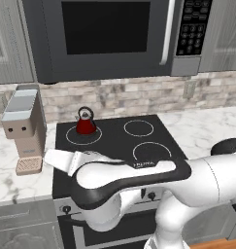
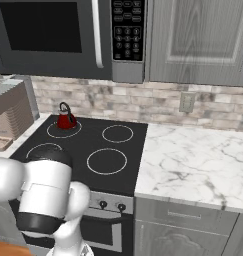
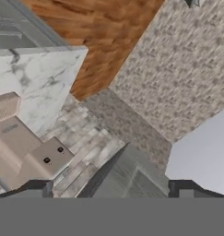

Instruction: The kettle is done boiling. Turn off the stove, then wait for 300 timesteps before moving the kettle to the dining table.

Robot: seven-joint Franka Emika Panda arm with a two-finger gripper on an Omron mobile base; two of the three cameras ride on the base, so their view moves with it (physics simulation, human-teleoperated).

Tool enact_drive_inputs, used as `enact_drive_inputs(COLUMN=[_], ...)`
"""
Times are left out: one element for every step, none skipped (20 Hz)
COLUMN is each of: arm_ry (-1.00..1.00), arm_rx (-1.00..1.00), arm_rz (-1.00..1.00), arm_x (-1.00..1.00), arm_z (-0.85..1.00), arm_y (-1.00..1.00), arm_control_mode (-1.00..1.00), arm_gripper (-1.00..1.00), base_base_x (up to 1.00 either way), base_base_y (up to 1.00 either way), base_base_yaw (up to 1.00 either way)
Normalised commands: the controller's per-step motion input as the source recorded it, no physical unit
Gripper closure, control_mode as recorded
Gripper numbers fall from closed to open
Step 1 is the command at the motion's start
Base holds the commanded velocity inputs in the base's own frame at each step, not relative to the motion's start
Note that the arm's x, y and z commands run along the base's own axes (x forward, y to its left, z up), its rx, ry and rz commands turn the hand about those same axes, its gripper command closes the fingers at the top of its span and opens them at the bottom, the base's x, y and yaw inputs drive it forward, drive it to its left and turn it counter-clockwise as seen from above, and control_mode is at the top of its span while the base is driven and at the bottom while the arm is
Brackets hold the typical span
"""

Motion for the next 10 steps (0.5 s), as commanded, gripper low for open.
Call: enact_drive_inputs(arm_ry=[-0.25,-0.24,-0.23,-0.23,-0.23,-0.23,-0.23,-0.23,-0.22,-0.22], arm_rx=[-0.28,-0.28,-0.28,-0.28,-0.29,-0.29,-0.29,-0.29,-0.29,-0.3], arm_rz=[0.0,0.0,0.0,0.0,0.0,0.0,0.0,0.0,0.0,0.0], arm_x=[0.13,0.12,0.09,0.07,0.05,0.06,0.07,0.03,0.03,0.02], arm_z=[0.96,0.98,0.96,0.96,0.98,0.99,0.98,1.0,0.99,1.0], arm_y=[-0.11,-0.12,-0.13,-0.13,-0.11,-0.13,-0.13,-0.15,-0.16,-0.14], arm_control_mode=[-1.0,-1.0,-1.0,-1.0,-1.0,-1.0,-1.0,-1.0,-1.0,-1.0], arm_gripper=[-1.0,-1.0,-1.0,-1.0,-1.0,-1.0,-1.0,-1.0,-1.0,-1.0], base_base_x=[0.0,0.0,0.0,0.0,0.0,0.0,0.0,0.0,0.0,0.0], base_base_y=[0.0,0.0,0.0,0.0,0.0,0.0,0.0,0.0,0.0,0.0], base_base_yaw=[0.0,0.0,0.0,0.0,0.0,0.0,0.0,0.0,0.0,0.0])
